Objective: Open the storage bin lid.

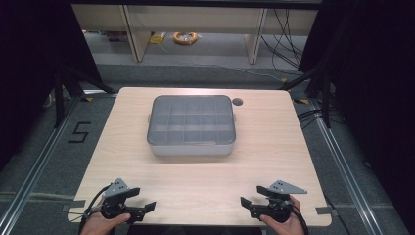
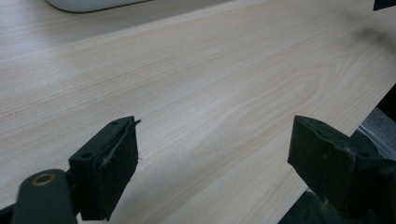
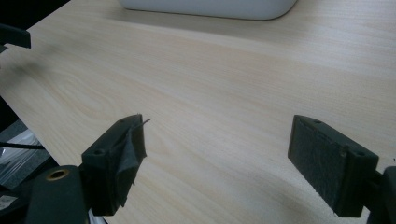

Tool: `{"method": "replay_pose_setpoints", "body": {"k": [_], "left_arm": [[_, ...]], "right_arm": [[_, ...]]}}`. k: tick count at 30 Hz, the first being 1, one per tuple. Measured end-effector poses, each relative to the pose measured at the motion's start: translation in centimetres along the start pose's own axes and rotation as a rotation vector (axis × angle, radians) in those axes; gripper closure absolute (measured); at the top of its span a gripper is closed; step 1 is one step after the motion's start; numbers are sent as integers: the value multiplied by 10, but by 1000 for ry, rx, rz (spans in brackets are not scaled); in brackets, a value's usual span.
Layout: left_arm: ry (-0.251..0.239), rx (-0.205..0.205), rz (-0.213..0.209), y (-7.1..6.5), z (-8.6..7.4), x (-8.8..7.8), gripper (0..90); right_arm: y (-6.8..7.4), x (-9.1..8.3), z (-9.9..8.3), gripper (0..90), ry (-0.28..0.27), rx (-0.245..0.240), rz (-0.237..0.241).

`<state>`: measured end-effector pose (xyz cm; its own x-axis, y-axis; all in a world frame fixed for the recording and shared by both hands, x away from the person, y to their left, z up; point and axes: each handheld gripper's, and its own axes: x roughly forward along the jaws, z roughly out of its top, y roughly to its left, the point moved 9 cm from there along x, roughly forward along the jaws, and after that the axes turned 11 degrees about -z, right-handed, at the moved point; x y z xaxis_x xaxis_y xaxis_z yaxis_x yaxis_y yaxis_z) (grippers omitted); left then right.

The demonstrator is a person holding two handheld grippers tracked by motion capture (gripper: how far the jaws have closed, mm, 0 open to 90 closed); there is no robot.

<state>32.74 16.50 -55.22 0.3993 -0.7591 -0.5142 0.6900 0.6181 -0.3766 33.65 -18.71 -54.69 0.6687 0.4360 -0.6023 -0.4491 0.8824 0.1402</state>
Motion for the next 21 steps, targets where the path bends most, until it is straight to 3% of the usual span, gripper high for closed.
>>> {"method": "replay_pose_setpoints", "body": {"k": [2, 3, 5, 7, 9, 10, 14, 16, 20, 21], "left_arm": [[-2, 4, 0, 1, 1, 0, 152], [-1, 0, 0, 1, 1, 0, 153], [-3, -3, -2, 1, 1, 0, 152], [-8, -7, -2, 1, 1, 0, 152], [-8, -1, -4, 1, 2, 0, 153], [-17, -3, 1, 0, 3, 0, 153], [-34, -12, 14, 2, 8, 0, 153], [-40, -13, 11, 2, 8, 0, 153], [-39, -12, 6, 2, 9, 0, 153], [-45, -36, -18, 0, 9, 3, 153]], "right_arm": [[3, 0, -1, 189, 22, 29, 3], [0, 1, 0, 188, 8, 1, -3], [0, 0, 0, 187, 6, -6, 2], [3, -1, 1, 187, 15, 15, 28], [1, 1, 3, 188, -1, 5, 17], [3, 0, 2, 189, 27, 42, 12], [-2, 4, 6, 193, -10, 11, 13], [2, 2, 6, 195, 14, 58, 29], [-3, 7, 10, 196, -19, 5, 9], [2, 4, 7, 197, 19, 39, 19]]}}
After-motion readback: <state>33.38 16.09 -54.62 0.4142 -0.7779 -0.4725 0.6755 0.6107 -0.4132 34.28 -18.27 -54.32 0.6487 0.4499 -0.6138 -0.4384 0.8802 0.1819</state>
